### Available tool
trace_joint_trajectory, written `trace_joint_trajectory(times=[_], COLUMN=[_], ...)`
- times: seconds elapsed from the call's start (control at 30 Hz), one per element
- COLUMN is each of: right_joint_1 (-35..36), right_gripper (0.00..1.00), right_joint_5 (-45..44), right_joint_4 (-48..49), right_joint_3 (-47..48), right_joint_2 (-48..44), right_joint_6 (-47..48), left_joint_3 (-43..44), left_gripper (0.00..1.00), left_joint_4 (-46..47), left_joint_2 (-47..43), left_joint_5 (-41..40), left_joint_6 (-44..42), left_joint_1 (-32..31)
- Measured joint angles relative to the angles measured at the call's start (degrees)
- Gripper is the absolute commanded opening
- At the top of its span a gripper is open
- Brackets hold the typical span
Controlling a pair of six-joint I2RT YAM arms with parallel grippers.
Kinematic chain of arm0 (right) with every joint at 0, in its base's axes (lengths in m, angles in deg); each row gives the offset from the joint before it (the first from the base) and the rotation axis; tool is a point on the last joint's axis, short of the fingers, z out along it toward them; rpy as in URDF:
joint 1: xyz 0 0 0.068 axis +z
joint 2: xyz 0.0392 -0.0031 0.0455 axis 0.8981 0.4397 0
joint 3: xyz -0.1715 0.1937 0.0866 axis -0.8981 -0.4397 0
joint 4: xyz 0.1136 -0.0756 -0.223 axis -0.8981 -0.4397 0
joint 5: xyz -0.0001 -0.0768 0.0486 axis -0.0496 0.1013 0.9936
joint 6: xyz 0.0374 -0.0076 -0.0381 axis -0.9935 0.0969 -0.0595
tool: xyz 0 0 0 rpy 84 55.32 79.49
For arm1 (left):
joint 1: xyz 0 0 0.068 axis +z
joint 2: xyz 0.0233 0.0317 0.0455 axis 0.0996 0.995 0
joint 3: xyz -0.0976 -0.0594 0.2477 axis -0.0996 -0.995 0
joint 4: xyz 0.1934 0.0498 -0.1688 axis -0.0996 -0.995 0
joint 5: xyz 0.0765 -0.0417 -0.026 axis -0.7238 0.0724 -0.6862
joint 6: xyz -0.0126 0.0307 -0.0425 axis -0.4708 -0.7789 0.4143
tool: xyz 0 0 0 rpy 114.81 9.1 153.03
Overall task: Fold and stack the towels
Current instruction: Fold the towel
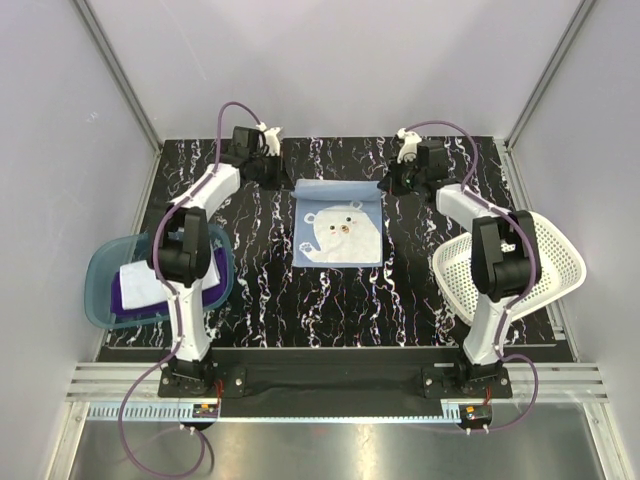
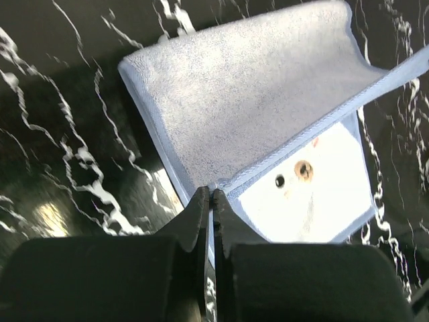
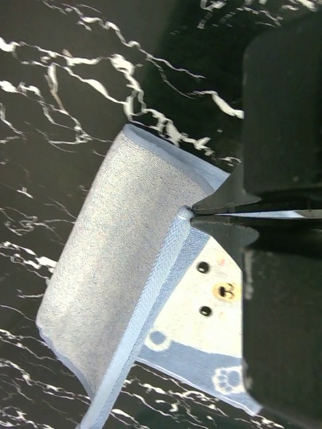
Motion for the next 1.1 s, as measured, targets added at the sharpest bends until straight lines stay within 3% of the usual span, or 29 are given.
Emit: trace_joint_trajectory(times=[0.37, 0.63, 0.73, 0.77, 0.8, 0.93, 1.1], right_joint_1=[0.8, 1.4, 1.6, 1.6, 1.6, 1.6, 1.6], right_gripper=[0.00, 0.01, 0.09, 0.12, 0.24, 0.46, 0.50], right_joint_5=[1.0, 0.6, 0.6, 0.7, 0.6, 0.6, 0.5], right_joint_4=[-1.2, -2.6, -3.2, -3.6, -4.1, -5.3, -9.1], right_joint_3=[-12.4, -21.7, -24.9, -25.6, -26.3, -31.3, -34.3], right_joint_2=[-12.2, -17.0, -18.0, -18.1, -18.4, -22.5, -29.1], right_joint_6=[-1.3, -4.0, -5.4, -5.8, -6.3, -8.8, -11.7], left_joint_3=[-14.1, -21.0, -23.3, -23.7, -24.0, -25.8, -29.7], left_gripper=[0.00, 0.01, 0.18, 0.19, 0.20, 0.32, 0.39], left_joint_4=[1.0, -0.8, -3.1, -4.0, -4.9, -8.8, -11.5], left_joint_2=[-12.2, -15.3, -15.3, -15.3, -15.3, -16.2, -20.8], left_joint_5=[0.3, -0.3, -0.8, -0.9, -1.4, -5.1, -8.9], left_joint_6=[-0.7, -1.5, -1.8, -2.0, -2.0, -1.8, 0.7], left_joint_1=[-1.7, -3.8, -5.1, -5.4, -5.8, -6.4, -6.5])
